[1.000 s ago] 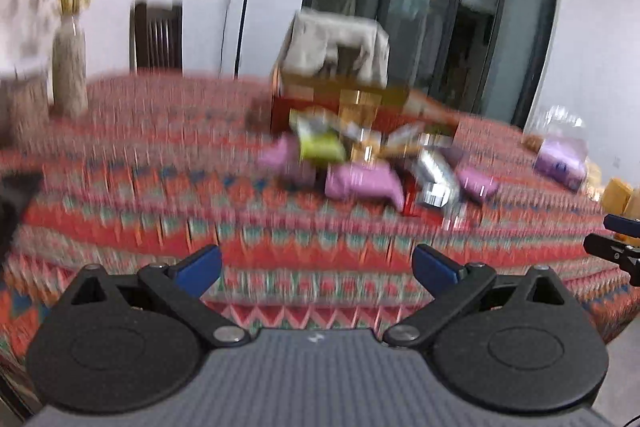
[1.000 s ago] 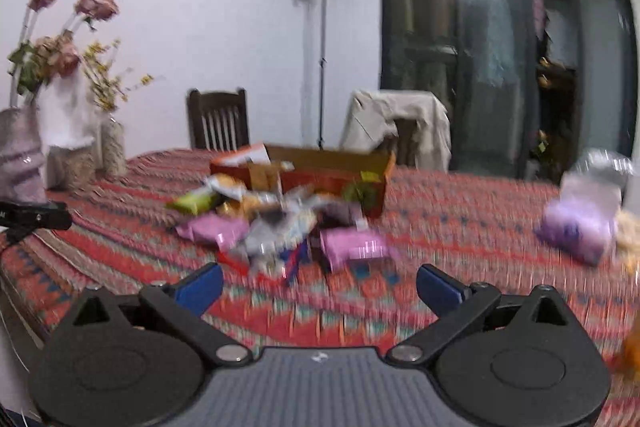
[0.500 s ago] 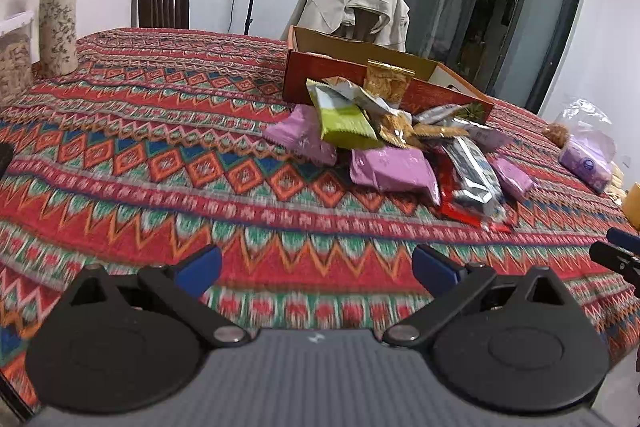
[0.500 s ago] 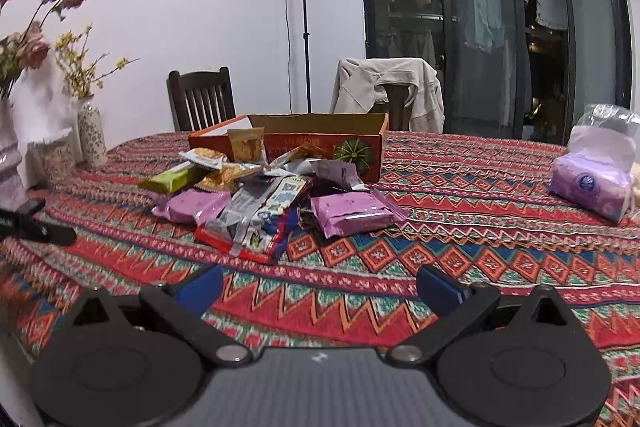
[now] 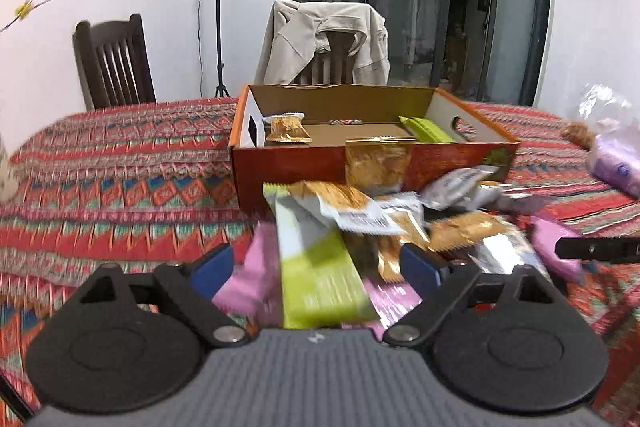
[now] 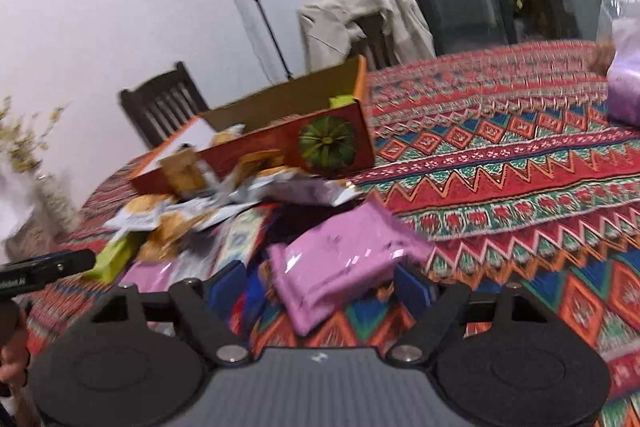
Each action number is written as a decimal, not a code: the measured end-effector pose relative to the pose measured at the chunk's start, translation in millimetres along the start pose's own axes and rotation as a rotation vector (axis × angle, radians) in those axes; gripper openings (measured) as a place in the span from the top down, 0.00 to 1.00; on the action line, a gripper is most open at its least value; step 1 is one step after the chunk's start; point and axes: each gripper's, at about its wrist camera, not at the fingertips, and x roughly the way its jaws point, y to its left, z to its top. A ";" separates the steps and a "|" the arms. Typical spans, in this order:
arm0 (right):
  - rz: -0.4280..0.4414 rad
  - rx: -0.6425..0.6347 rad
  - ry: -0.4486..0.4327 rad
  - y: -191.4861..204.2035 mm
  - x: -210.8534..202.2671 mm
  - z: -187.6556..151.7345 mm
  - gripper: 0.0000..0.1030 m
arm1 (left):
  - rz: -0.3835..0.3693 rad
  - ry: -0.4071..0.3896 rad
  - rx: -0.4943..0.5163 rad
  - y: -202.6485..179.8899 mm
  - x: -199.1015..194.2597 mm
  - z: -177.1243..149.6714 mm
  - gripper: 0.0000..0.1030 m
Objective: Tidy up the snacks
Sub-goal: 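Grasp a green-and-white bar with the left tool while the right tool grasps a pink packet, then lower both held snacks into the box and open both tools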
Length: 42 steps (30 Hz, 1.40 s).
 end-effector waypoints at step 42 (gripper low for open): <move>-0.127 -0.237 -0.001 21.9 -55.9 -65.8 0.41 | -0.003 0.012 -0.145 15.8 -99.7 -82.1 0.60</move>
